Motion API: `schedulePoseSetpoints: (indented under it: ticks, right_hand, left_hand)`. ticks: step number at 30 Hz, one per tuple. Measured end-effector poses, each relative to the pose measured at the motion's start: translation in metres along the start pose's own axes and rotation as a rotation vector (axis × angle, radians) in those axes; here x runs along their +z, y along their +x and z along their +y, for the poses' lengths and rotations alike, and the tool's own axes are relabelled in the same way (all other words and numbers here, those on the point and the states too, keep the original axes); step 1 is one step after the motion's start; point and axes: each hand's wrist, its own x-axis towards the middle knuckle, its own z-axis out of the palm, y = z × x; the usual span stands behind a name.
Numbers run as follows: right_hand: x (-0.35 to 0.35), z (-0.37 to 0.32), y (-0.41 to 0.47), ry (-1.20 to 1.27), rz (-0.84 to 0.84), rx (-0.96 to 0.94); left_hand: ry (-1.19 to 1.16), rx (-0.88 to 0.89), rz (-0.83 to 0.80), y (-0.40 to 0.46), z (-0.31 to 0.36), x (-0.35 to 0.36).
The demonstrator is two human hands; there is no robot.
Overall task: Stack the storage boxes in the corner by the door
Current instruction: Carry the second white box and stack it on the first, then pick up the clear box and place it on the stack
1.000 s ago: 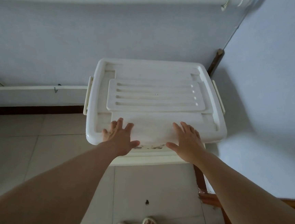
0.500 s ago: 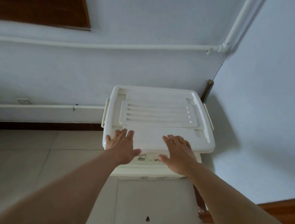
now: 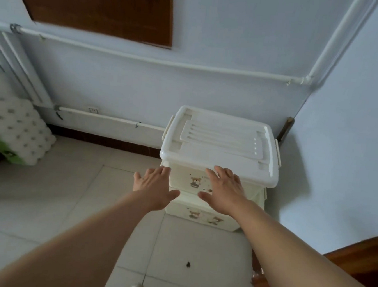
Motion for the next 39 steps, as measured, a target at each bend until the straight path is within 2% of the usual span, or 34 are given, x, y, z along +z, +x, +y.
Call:
schedulePoseSetpoints:
  ticks: [6,12,18,26,34,39]
  right_hand:
    - [0.014,-0.032,-0.034,-0.002,-0.020,-0.048]
    - [0.043,-0.095,-0.055,-0.037,-0.077,-0.129]
    - [0.077,-0.201,-0.090,-0.073,-0.126,-0.266]
    - [0.157,-0.375,-0.185,-0.145,-0.192,-0.461]
    - [0.252,-0.513,-0.273,-0.224,-0.315,-0.667]
    - [0.308,-0.578,-0.304,-0.287,-0.408,-0.800]
  left_hand:
    - [-0.054,-0.081,-0.011,-0.062,-0.024,0.013]
    - [-0.129,-0.227,-0.035,-0.124,-0.085,0.040]
    - [-0.207,-0.424,-0.037,-0.218,-0.179,0.066]
    - [-0.298,-0.665,-0.048,-0.393,-0.324,0.124]
    - [-0.402,-0.952,-0.125,-0.555,-0.427,0.193]
    - [-0.491,-1.127,-0.156,-0.621,-0.463,0.238]
